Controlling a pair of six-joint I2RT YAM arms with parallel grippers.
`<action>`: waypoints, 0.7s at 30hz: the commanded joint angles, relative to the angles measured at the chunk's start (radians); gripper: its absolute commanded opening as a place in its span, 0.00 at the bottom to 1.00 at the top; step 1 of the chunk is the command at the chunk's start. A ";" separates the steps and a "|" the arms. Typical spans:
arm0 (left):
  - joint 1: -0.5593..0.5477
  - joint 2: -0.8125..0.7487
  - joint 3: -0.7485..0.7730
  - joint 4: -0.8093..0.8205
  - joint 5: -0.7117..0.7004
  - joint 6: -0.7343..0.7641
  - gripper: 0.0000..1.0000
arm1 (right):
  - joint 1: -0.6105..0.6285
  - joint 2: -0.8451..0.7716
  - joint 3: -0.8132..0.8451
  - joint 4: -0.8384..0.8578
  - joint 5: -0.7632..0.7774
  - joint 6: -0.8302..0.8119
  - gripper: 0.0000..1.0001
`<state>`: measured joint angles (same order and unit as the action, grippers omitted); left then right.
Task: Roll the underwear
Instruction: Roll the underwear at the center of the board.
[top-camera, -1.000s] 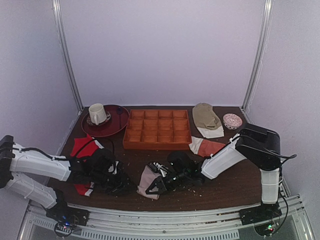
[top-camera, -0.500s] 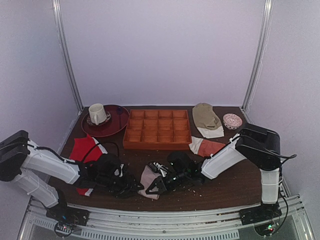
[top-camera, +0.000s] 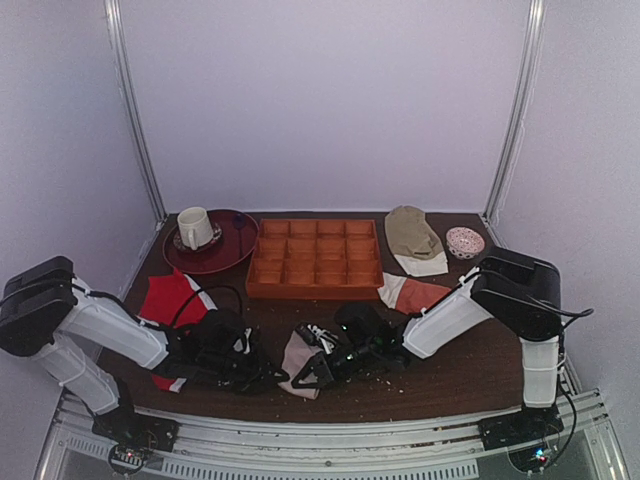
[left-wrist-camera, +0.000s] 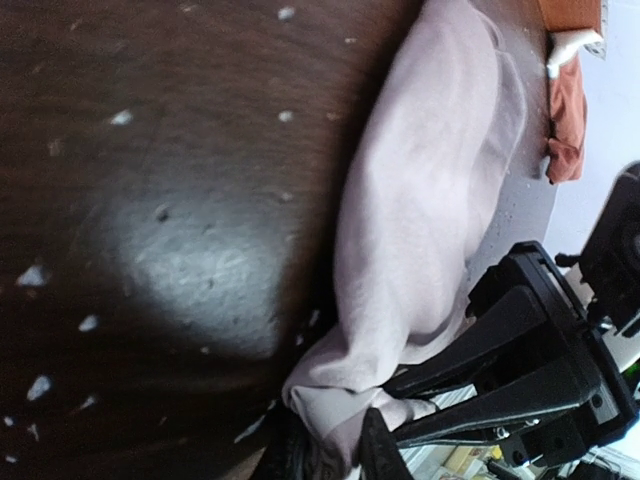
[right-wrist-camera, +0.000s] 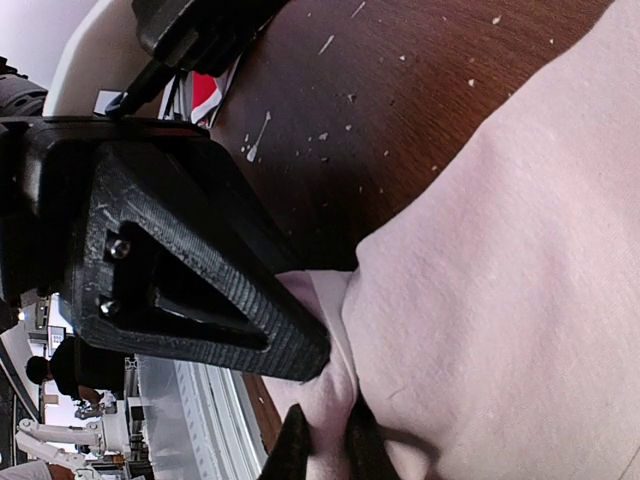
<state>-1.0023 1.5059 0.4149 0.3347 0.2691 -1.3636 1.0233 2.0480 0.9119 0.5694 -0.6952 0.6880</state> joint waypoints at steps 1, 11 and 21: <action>-0.004 0.031 -0.014 -0.007 -0.013 -0.002 0.08 | -0.012 0.086 -0.065 -0.295 0.113 -0.022 0.00; -0.004 0.036 0.008 -0.034 -0.009 0.016 0.00 | -0.004 0.023 -0.067 -0.330 0.177 -0.092 0.05; -0.004 0.045 0.036 -0.063 0.005 0.044 0.00 | 0.036 -0.180 0.018 -0.509 0.361 -0.314 0.15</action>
<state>-1.0119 1.5333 0.4561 0.3466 0.2760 -1.3479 1.0542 1.9148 0.9157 0.3416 -0.5098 0.5007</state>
